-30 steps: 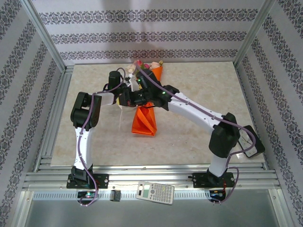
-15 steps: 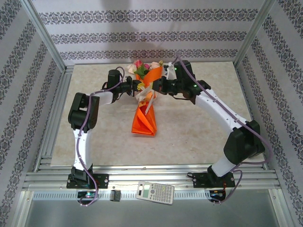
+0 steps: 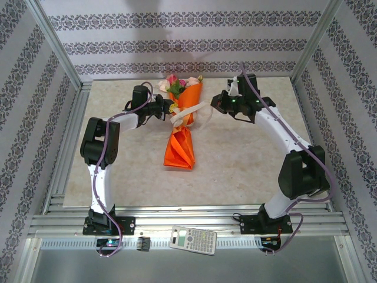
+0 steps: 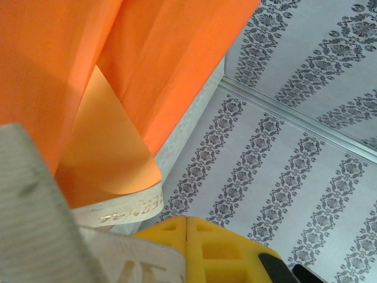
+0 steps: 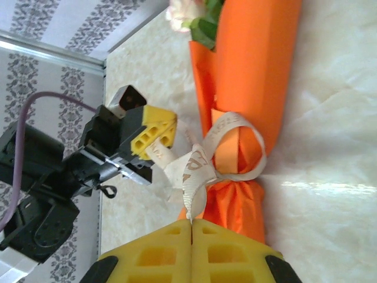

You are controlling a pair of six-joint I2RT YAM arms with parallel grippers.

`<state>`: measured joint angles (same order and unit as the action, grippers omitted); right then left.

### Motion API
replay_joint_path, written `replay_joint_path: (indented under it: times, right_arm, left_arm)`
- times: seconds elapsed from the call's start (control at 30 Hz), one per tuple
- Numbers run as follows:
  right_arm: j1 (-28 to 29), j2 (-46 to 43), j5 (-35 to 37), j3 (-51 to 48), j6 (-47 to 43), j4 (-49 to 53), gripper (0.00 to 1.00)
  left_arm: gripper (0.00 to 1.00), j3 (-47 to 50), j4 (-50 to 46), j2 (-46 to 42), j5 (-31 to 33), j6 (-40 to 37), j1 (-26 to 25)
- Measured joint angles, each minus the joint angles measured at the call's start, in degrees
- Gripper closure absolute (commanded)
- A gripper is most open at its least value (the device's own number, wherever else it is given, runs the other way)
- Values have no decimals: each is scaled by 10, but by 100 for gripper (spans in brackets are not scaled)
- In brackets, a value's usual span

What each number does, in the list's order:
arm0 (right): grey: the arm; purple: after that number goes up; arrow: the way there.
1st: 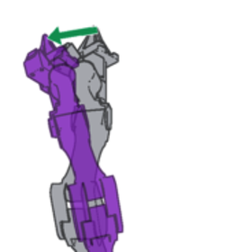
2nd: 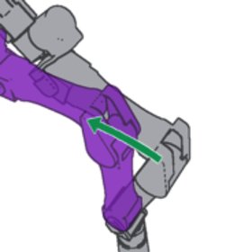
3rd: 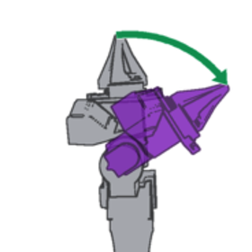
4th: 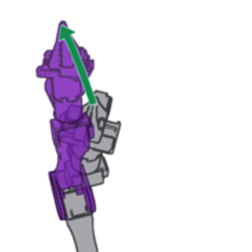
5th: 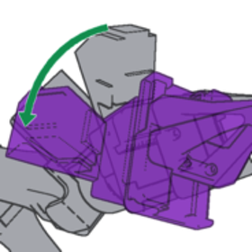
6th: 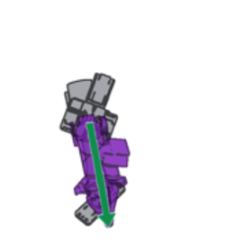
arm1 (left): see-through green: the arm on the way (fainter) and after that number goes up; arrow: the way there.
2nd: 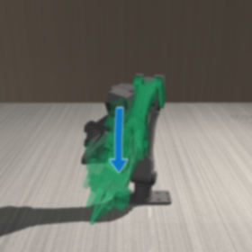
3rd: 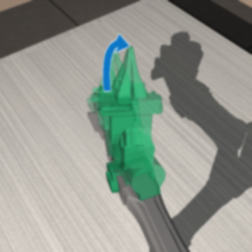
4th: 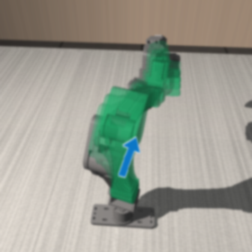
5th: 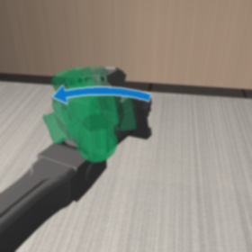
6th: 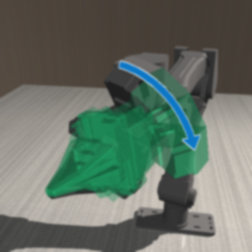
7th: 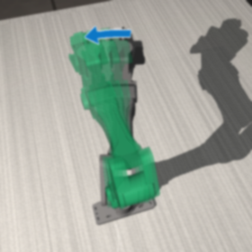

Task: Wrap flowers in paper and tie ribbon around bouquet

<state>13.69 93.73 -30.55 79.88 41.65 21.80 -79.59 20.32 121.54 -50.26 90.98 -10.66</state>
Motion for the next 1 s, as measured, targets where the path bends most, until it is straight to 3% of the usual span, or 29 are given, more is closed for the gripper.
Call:
replay_joint_path:
  times: [0.17,0.53,1.0]
  right_arm:
    - [11,-19,0,5,1,2,100]
    - [190,-63,-22,102,0,-19,100]
    - [241,-63,-59,151,0,-31,100]
  left_arm:
    - [100,0,-5,0,4,-6,0]
    - [100,0,-7,0,8,-11,0]
    - [100,0,-7,9,8,-17,0]
